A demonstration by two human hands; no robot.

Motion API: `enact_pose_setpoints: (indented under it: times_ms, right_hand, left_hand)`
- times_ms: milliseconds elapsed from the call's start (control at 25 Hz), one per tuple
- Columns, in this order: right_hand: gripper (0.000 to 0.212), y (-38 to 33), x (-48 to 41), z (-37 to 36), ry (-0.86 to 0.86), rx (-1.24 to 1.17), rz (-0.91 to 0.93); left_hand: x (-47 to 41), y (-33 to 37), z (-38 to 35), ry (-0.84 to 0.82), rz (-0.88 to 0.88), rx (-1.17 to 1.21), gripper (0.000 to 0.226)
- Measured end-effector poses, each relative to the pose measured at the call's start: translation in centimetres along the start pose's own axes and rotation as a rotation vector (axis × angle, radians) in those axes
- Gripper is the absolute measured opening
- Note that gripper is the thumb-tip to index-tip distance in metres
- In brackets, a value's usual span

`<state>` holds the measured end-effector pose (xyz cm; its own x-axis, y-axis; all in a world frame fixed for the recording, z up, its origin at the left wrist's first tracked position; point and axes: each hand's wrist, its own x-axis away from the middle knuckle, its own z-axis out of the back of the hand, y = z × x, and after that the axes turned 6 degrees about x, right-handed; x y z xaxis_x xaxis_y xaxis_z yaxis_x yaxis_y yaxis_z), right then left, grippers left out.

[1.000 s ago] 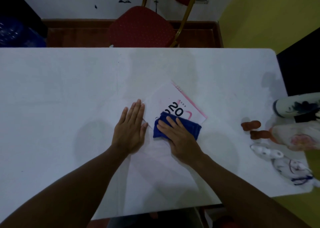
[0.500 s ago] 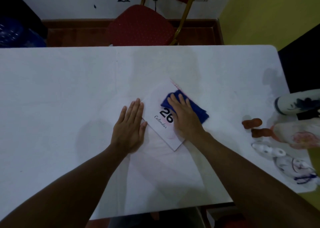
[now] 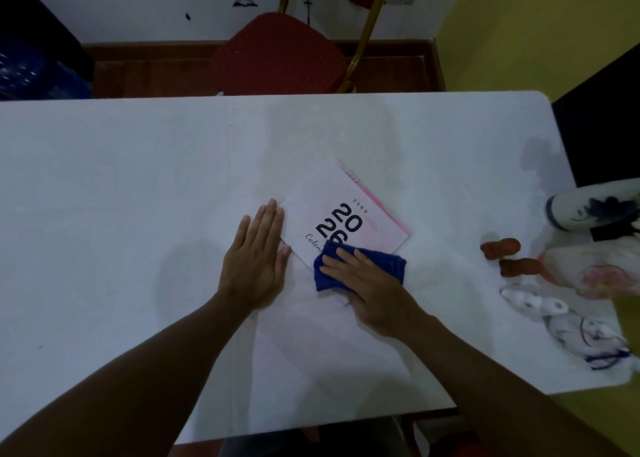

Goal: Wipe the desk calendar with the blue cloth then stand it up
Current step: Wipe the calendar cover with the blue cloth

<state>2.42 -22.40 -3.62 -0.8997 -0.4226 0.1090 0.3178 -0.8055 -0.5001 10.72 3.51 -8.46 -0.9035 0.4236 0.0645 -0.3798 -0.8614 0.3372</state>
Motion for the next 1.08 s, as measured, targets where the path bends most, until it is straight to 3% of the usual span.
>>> enact_pose_setpoints:
  times_ms: [240, 360, 680, 960, 1080]
  right_hand:
    - [0.047, 1.3, -10.8, 1.4, 0.083, -0.148, -0.347]
    - [0.048, 0.3, -11.3, 0.4, 0.107, -0.098, -0.274]
    - [0.048, 1.5, 1.0, -0.1, 0.062, -0.021, 0.053]
    - [0.046, 1.8, -7.9, 0.7, 0.187, -0.029, -0.298]
    - [0.049, 0.7, -10.9, -0.1, 0.169, -0.021, -0.302]
  left_hand:
    - [0.0, 0.1, 0.2, -0.008, -0.002, -0.009, 0.067]
    - [0.1, 0.1, 0.3, -0.020, 0.007, -0.017, 0.067]
    - [0.0, 0.3, 0.5, -0.024, 0.013, -0.003, 0.067]
    - [0.0, 0.2, 0.4, 0.001, -0.006, -0.007, 0.067]
    - [0.1, 0.2, 0.3, 0.000, -0.005, -0.012, 0.066]
